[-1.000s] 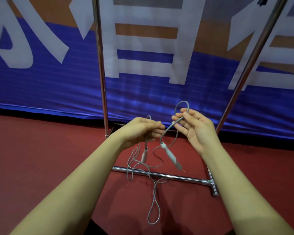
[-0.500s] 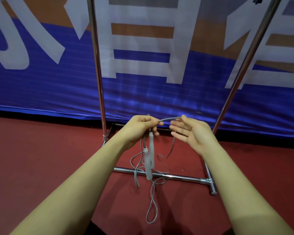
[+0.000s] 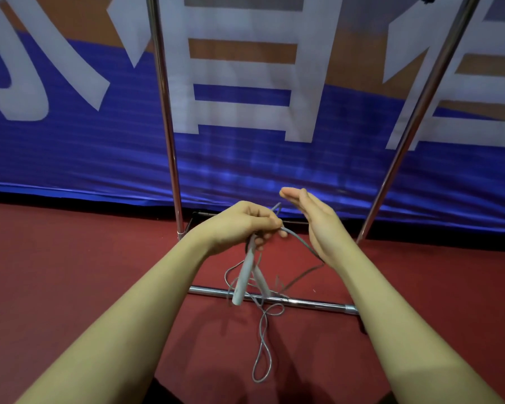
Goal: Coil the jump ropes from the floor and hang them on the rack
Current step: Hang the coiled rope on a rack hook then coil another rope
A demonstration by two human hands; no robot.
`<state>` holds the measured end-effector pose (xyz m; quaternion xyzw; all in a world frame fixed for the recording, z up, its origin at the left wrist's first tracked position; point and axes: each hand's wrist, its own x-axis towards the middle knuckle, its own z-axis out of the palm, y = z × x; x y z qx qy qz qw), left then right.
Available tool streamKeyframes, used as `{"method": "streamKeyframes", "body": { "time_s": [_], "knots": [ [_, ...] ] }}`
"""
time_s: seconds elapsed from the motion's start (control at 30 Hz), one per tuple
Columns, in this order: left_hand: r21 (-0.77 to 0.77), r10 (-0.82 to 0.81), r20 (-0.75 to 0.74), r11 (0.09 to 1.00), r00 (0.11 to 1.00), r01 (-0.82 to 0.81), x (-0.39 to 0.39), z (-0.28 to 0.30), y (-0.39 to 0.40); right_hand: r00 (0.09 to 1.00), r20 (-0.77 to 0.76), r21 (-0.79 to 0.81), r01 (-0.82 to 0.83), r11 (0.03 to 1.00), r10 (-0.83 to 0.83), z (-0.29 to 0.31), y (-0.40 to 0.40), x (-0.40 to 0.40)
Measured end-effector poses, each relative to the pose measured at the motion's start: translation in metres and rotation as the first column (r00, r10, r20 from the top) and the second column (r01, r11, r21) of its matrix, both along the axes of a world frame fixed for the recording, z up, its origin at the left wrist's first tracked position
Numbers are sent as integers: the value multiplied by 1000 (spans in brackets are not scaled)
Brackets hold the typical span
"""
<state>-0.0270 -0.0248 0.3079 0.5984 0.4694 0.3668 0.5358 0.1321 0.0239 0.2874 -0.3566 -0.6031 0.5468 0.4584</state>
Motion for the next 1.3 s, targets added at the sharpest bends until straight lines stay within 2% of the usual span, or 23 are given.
{"method": "streamKeyframes", "body": {
  "time_s": [0.1, 0.2, 0.33, 0.47, 0.63, 0.77, 0.87, 1.1, 1.23, 1.3],
  "knots": [
    [16, -36, 15, 999, 999, 36, -2, 0, -1, 996, 64, -41, -67, 997, 69, -2, 2, 1],
    [67, 21, 42, 997, 999, -24, -7, -1, 2, 988, 109, -112, -95, 989, 107, 3, 0, 6],
    [119, 83, 116, 988, 990, -97, -11, -4, 6, 970, 26, -207, -233, 950, 243, 11, -8, 13],
    [135, 33, 185, 989, 982, -59, -10, -1, 4, 949, -14, -155, -315, 936, 316, 15, -11, 17],
    [34, 46, 254, 998, 966, -57, -7, -2, 4, 975, -86, -57, -211, 976, 206, 17, -9, 15],
    [46, 35, 211, 998, 977, -45, -4, -2, 2, 965, -230, -61, -147, 987, 130, 20, -9, 14],
    [32, 32, 249, 999, 968, -41, -1, -1, 2, 948, -310, -68, -104, 992, 78, 22, -8, 15],
    [77, -12, 213, 997, 977, -4, 1, -7, 2, 929, -370, -83, -37, 996, 4, 25, -10, 15],
    [52, 50, 349, 996, 936, -72, 6, -5, 4, 915, -404, -105, -20, 994, -24, 25, -9, 15],
    [35, 100, 359, 992, 928, -120, 8, -2, 5, 922, -387, -130, -21, 991, -31, 24, -8, 16]
  ]
}}
